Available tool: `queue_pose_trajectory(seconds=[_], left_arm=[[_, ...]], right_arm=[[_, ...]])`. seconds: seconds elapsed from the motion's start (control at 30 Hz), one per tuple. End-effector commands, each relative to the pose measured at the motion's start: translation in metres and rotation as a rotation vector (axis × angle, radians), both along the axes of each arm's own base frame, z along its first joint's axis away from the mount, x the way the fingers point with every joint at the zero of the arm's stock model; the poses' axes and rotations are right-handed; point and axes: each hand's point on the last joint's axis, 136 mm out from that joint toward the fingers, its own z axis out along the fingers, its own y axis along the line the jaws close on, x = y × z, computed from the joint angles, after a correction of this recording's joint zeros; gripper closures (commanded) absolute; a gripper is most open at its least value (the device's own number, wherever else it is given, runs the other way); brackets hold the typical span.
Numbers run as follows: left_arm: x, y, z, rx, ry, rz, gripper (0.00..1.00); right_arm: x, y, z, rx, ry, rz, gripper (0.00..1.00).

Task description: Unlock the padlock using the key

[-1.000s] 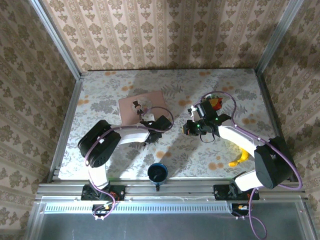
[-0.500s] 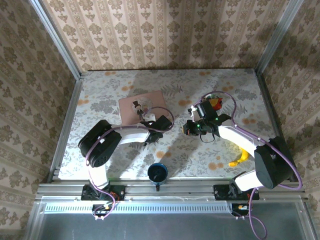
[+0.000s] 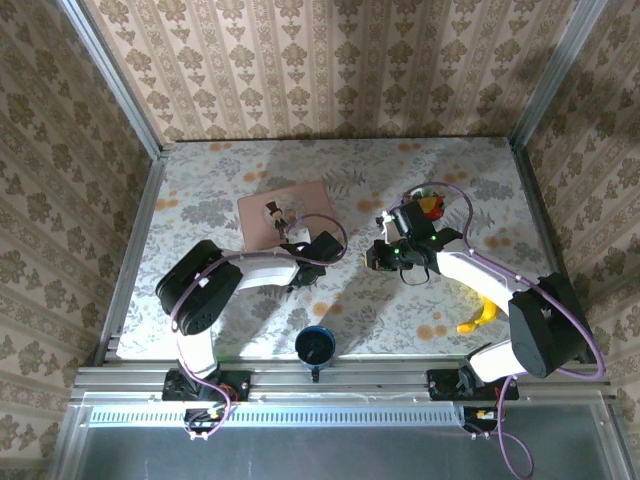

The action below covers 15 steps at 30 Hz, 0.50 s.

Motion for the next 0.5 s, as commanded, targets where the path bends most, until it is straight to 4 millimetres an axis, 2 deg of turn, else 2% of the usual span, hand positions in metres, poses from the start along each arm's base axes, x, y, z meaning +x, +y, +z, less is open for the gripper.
queue_pose_trajectory(seconds=[0.0,0.47], left_arm=[[-0.013,0.01,-0.007,0.02,0.047,0.01,0.58],[-0.024,0.007,-0.009,0.014,0.071,0.013,0.55]], right_arm=[[0.011,0.004,0.012,0.012,-0.045,0.005,1.0],[0.015,0.009,0.012,0.021,-0.038,0.018,1.0]])
